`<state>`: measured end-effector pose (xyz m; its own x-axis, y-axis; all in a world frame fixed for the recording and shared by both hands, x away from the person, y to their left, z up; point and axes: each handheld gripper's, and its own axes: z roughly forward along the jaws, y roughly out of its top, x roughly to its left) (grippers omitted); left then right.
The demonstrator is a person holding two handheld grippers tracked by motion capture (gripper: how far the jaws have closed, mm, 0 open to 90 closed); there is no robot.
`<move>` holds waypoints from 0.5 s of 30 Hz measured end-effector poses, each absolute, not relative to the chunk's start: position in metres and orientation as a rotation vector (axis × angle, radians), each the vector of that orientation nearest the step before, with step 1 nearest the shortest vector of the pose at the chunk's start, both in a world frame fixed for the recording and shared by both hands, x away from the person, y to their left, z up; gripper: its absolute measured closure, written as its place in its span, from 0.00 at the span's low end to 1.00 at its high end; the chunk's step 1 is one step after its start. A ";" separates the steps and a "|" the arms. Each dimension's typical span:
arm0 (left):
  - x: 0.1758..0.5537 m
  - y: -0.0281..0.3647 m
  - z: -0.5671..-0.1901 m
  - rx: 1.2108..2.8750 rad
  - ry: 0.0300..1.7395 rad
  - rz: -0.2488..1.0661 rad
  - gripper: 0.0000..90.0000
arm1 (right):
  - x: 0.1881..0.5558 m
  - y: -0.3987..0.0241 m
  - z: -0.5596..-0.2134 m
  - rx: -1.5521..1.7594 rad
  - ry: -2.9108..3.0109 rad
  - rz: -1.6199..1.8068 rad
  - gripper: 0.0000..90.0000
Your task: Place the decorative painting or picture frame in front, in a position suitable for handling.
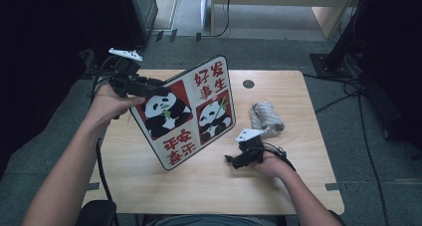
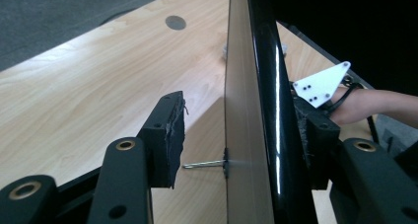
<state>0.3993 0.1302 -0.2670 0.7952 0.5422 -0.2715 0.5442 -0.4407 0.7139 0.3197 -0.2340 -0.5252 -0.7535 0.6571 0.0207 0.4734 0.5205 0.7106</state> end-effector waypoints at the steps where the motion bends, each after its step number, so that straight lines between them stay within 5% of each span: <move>1: 0.400 0.130 -0.267 2.126 0.800 -0.020 0.52 | 0.320 -0.234 -0.525 0.954 2.512 1.060 0.00; 6: 0.405 0.131 -0.269 2.116 0.811 -0.121 0.53 | 0.320 -0.234 -0.525 0.953 2.511 1.060 0.00; 15: 0.399 0.132 -0.268 2.119 0.802 0.005 0.47 | 0.320 -0.234 -0.525 0.953 2.513 1.059 0.00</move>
<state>0.3988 0.1315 -0.2681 0.7943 0.5449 -0.2688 0.5418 -0.4350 0.7192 0.3197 -0.2341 -0.5252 -0.7537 0.6569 0.0201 0.4732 0.5212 0.7102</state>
